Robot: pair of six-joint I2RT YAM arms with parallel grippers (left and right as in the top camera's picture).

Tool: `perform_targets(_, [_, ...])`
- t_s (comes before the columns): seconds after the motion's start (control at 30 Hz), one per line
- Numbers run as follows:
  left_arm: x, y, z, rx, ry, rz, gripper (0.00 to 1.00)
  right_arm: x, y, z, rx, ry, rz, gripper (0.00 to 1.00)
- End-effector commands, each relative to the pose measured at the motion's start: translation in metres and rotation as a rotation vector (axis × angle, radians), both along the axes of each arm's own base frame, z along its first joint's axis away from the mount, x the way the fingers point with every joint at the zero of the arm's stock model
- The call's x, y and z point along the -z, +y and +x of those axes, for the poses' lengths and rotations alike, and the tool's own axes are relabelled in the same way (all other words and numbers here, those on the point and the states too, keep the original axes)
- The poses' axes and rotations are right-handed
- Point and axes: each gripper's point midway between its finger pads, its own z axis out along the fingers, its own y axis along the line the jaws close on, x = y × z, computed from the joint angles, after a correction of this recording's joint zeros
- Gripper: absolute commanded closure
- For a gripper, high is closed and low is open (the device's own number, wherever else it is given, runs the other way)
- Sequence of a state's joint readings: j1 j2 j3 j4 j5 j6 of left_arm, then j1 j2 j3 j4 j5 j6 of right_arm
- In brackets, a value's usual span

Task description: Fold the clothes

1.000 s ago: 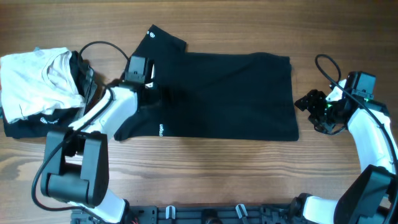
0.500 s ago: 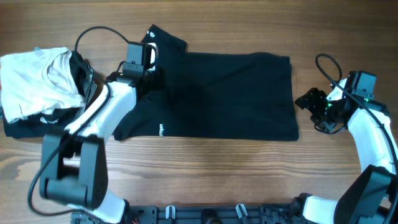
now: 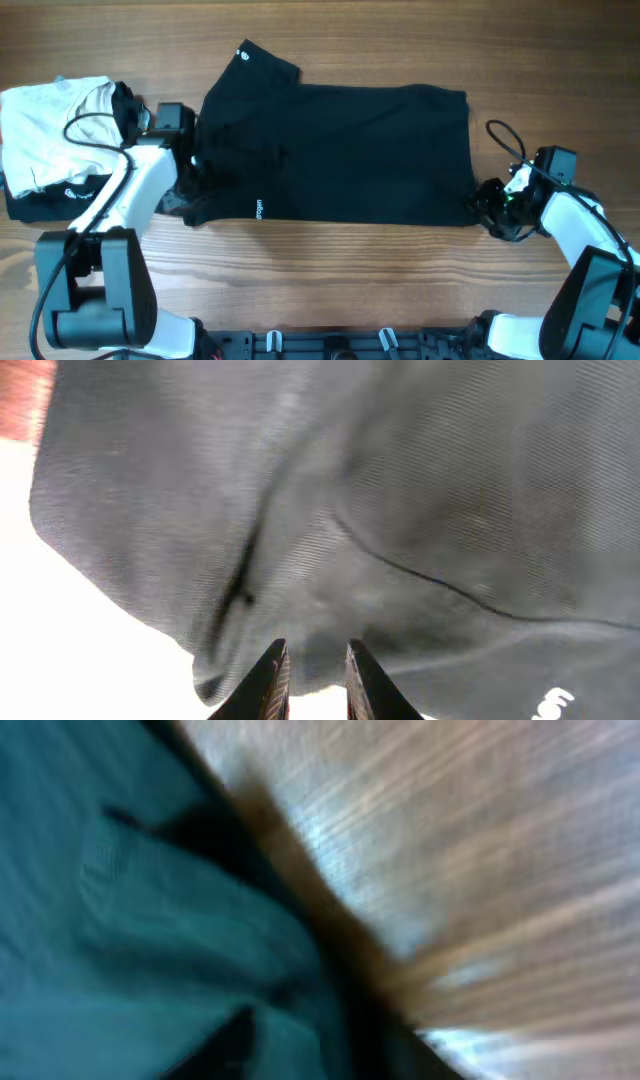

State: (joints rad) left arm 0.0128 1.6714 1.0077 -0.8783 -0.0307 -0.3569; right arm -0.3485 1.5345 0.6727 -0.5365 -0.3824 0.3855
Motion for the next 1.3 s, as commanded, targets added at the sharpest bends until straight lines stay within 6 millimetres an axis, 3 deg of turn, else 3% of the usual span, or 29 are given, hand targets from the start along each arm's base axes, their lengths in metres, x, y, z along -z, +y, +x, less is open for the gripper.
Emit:
perform_targets(0.0, [0.002, 0.007, -0.003, -0.043, 0.005, 0.010, 0.80, 0.010, 0.007, -0.012, 0.006, 0.047, 0.032, 0.93])
perform_targets(0.13, [0.002, 0.005, -0.006, -0.042, 0.016, 0.003, 0.80, 0.008, -0.037, -0.057, 0.165, 0.322, -0.171, 0.96])
perform_targets(0.23, [0.002, -0.004, -0.009, -0.027, 0.032, -0.049, 0.70, -0.004, -0.066, -0.062, 0.261, 0.342, -0.248, 0.95])
perform_targets(0.27, [0.002, -0.008, -0.011, -0.026, 0.039, -0.073, 0.67, -0.007, -0.072, -0.059, 0.285, 0.329, -0.243, 0.80])
perform_targets(0.3, [0.002, -0.009, -0.011, -0.025, 0.040, -0.081, 0.65, -0.010, -0.075, -0.056, 0.299, 0.316, -0.226, 0.34])
perform_targets(0.33, [0.001, -0.013, -0.010, -0.002, 0.033, -0.102, 0.60, -0.014, -0.073, -0.051, 0.285, 0.288, -0.183, 0.17])
perform_targets(0.4, [0.001, -0.013, -0.009, 0.000, 0.033, -0.102, 0.49, -0.021, -0.075, -0.045, 0.292, 0.271, -0.160, 0.15])
perform_targets(0.47, [0.001, -0.013, -0.010, 0.000, 0.034, -0.104, 0.49, -0.033, -0.076, -0.034, 0.276, 0.228, -0.148, 0.16])
perform_targets(0.5, [0.001, -0.018, -0.009, 0.022, 0.029, -0.130, 0.68, -0.039, -0.073, -0.025, 0.247, 0.185, -0.126, 0.16])
perform_targets(0.53, [-0.003, -0.025, -0.005, 0.067, 0.010, -0.169, 0.75, -0.050, -0.066, -0.012, 0.193, 0.108, -0.085, 0.18])
perform_targets(0.63, [-0.047, -0.026, 0.022, 0.094, -0.122, -0.168, 0.76, -0.100, -0.044, 0.029, 0.032, -0.164, 0.031, 0.26])
perform_targets(0.7, [-0.076, -0.027, 0.044, 0.178, -0.243, -0.150, 0.78, -0.132, -0.035, 0.045, -0.019, -0.284, 0.075, 0.26])
perform_targets(0.73, [-0.081, -0.029, 0.051, 0.187, -0.274, -0.147, 0.78, -0.140, -0.033, 0.048, -0.025, -0.311, 0.085, 0.25])
perform_targets(0.8, [-0.071, -0.029, 0.049, 0.180, -0.246, -0.152, 0.80, -0.144, -0.030, 0.049, -0.026, -0.324, 0.101, 0.26])
perform_targets(0.83, [-0.041, -0.032, 0.039, 0.130, -0.171, -0.180, 0.85, -0.143, -0.030, 0.049, -0.026, -0.323, 0.100, 0.25])
perform_targets(0.87, [-0.028, -0.037, 0.035, 0.127, -0.147, -0.214, 0.96, -0.143, -0.030, 0.049, -0.026, -0.323, 0.099, 0.25])
perform_targets(0.97, [0.006, -0.064, 0.024, 0.132, -0.102, -0.375, 0.96, -0.142, -0.032, 0.049, -0.024, -0.318, 0.090, 0.25])
perform_targets(1.03, [0.027, -0.061, 0.005, 0.071, -0.028, -0.357, 0.96, -0.140, -0.034, 0.048, -0.019, -0.308, 0.074, 0.25])
perform_targets(1.07, [0.034, -0.054, -0.004, 0.036, 0.000, -0.322, 0.96, -0.140, -0.034, 0.048, -0.019, -0.309, 0.074, 0.25])
perform_targets(1.13, [0.048, -0.011, -0.037, -0.138, 0.115, -0.116, 0.96, -0.140, -0.034, 0.048, -0.018, -0.308, 0.075, 0.25])
perform_targets(1.27, [0.042, 0.038, -0.060, -0.315, 0.178, -0.040, 0.96, -0.140, -0.034, 0.048, -0.019, -0.309, 0.074, 0.25])
